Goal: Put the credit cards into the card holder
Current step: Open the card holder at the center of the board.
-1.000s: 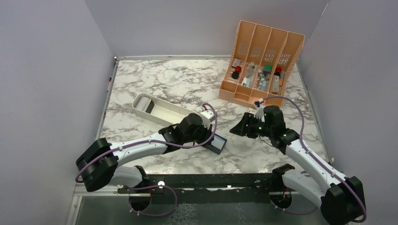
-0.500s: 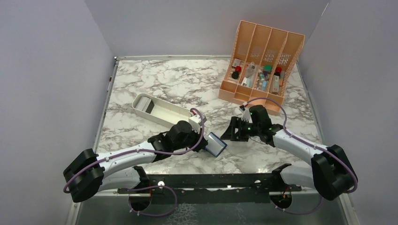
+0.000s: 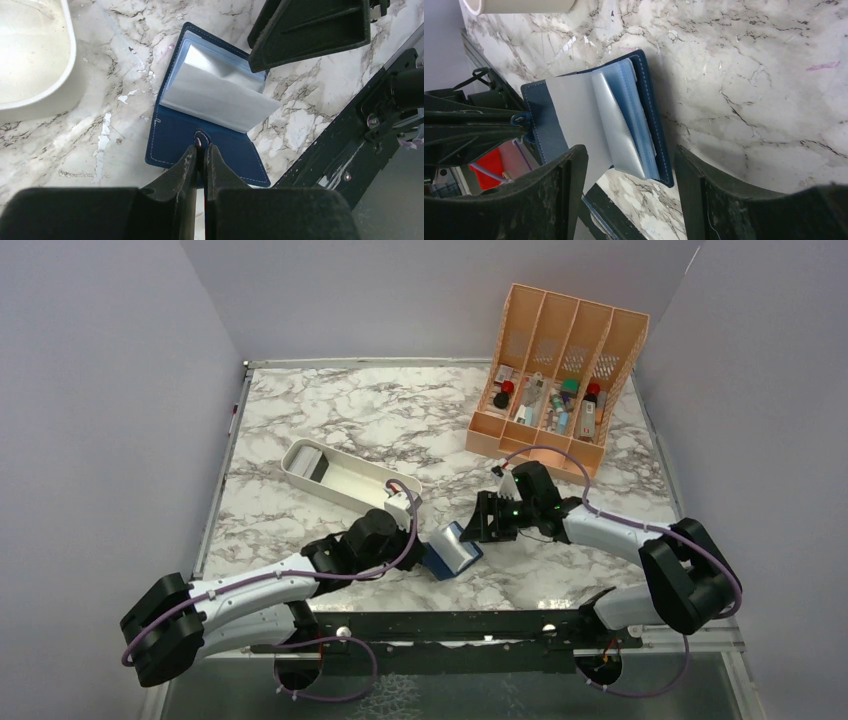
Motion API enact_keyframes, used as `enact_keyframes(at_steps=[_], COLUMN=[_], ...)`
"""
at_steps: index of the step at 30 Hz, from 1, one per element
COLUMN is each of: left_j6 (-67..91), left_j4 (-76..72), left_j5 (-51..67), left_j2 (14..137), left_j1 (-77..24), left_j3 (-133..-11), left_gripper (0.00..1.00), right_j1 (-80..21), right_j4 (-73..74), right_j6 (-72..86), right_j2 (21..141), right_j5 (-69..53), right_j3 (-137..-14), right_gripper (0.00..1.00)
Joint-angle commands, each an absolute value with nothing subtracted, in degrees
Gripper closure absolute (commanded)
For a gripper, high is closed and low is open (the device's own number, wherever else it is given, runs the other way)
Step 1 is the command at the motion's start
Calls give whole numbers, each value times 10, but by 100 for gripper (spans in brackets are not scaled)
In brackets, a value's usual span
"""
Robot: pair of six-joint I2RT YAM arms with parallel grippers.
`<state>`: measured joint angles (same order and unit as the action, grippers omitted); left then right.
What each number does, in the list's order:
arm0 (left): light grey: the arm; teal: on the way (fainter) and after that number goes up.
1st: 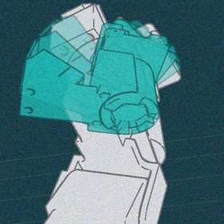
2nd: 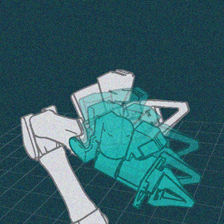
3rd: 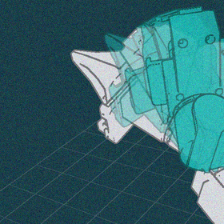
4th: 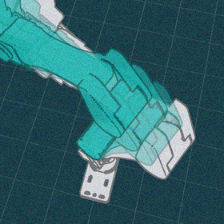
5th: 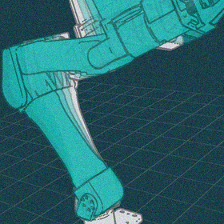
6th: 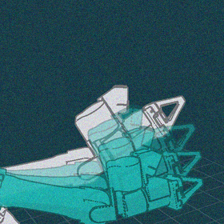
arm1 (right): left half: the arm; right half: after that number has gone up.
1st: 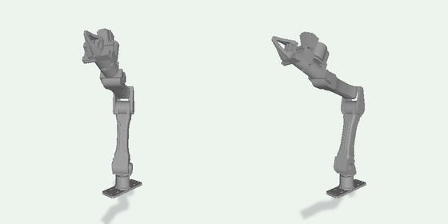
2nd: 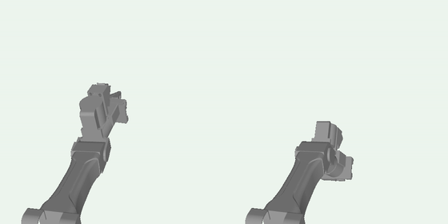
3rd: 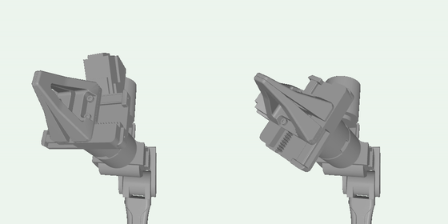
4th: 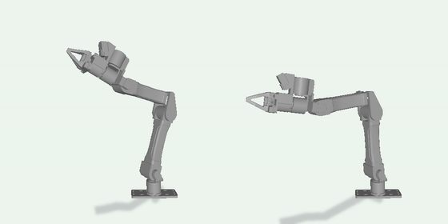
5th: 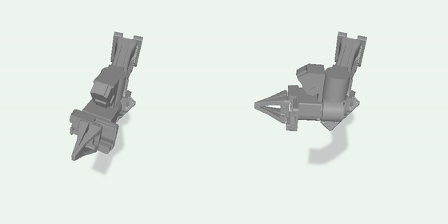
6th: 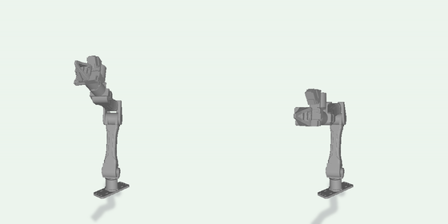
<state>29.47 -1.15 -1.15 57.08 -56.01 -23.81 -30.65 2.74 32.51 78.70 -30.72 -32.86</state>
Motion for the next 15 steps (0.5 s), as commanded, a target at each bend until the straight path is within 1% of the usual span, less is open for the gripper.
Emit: enact_keyframes(at_steps=[1, 7, 9, 13, 14, 15], left_j6=[310, 314, 321, 333, 335, 336], left_j4=[-6, -18, -22, -3, 0, 2], left_j5=[-36, -35, -37, -48, -49, -49], left_j2=[552, 561, 564, 572, 571, 570], left_j1=[-563, -563, -563, -563, -563, -563], left_j3=[-227, -210, -204, -204, -202, -201], left_gripper=[90, 91, 91, 91, 91, 91], right_j1=[-310, -319, -319, -319, -319, -319], right_j4=[-11, -43, -46, -47, -45, -42], right_j6=[326, 343, 347, 350, 350, 350], right_j2=[809, 828, 832, 834, 834, 834], right_j5=[-344, -358, -359, -354, -352, -350], right_j3=[-338, -321, -320, -320, -321, -323], right_gripper=[34, 44, 46, 45, 43, 38])
